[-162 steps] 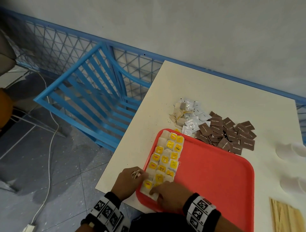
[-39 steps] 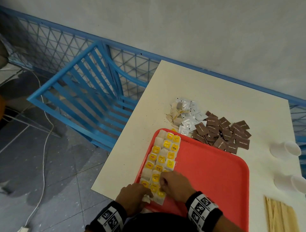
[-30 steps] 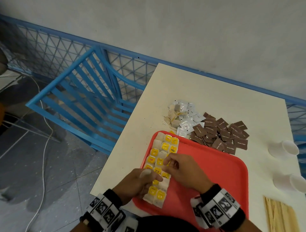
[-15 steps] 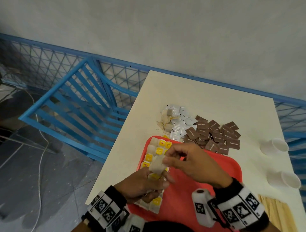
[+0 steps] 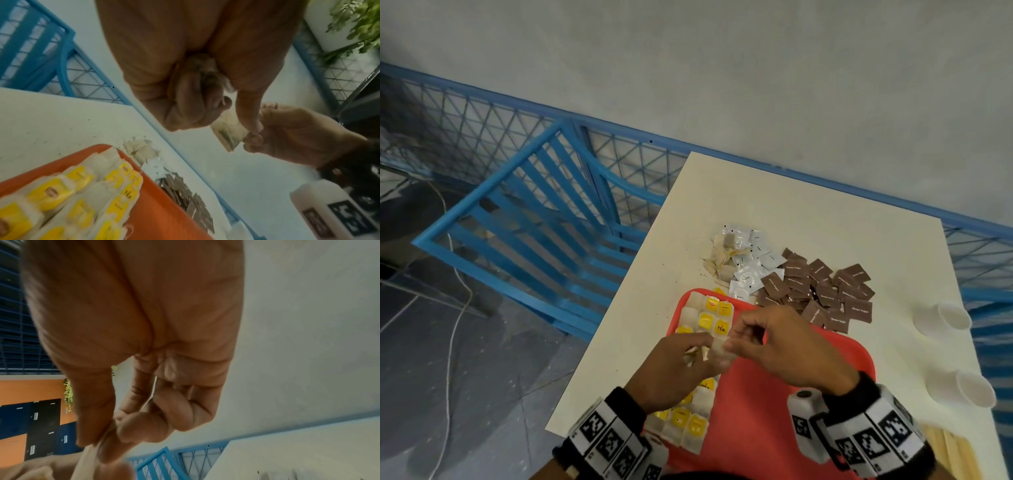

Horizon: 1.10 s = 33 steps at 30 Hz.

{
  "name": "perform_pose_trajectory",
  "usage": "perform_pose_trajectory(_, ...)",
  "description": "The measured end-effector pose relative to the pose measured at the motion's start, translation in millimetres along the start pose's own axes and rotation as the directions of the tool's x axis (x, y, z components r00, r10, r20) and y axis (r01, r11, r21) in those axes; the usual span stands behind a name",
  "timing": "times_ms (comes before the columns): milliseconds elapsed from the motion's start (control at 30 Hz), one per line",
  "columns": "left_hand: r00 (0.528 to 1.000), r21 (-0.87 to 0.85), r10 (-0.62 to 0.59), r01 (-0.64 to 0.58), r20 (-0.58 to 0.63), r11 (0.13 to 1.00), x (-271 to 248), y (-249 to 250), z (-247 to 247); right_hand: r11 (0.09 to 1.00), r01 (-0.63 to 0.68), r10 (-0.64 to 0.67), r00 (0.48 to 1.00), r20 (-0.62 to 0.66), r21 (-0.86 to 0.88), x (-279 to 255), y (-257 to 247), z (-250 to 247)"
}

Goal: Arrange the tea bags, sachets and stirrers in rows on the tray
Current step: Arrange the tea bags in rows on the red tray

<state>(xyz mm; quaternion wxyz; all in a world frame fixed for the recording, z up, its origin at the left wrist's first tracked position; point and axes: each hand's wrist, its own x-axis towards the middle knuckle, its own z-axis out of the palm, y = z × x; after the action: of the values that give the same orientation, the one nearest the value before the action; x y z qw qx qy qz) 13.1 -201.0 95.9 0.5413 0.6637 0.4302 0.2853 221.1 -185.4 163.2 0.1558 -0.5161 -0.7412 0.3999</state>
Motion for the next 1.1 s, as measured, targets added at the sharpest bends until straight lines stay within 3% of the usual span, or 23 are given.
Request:
perform_pose_trajectory(133, 1.000, -0.036, -0.023, 0.022, -0.022, 0.999, -8.7, -19.9, 6.8, 0.999, -0.020, 0.019, 1.000, 0.025, 0.049, 0.2, 9.3, 18.9)
perform_pose_trajectory(333, 0.993, -0.042, -0.106, 0.104, -0.052, 0.994, -2.9, -41.3, 0.4, 0.998, -0.038, 0.041, 0.997, 0.066, -0.040, 26.2, 14.7, 26.0)
perform_pose_trajectory(533, 0.959, 0.064, -0.267, 0.273, -0.092, 0.960, -0.3, -71.7, -22.7, 0.956, -0.196, 0.190, 0.980, -0.049, -0.219, 92.5, 53.8, 16.2)
perform_pose_trajectory(767, 0.951, 0.189, -0.272, 0.298, -0.150, 0.936, 15.2, -88.2, -42.3, 0.952, -0.271, 0.295, 0.935, 0.196, -0.141, 153.6, 80.5, 41.6)
perform_pose_trajectory(1100, 0.944, 0.240, -0.304, 0.327, -0.130, 0.914, 51.3, -101.6, -43.5, 0.926, -0.353, 0.365, 0.927, 0.083, -0.135, 175.1, 101.4, 58.0)
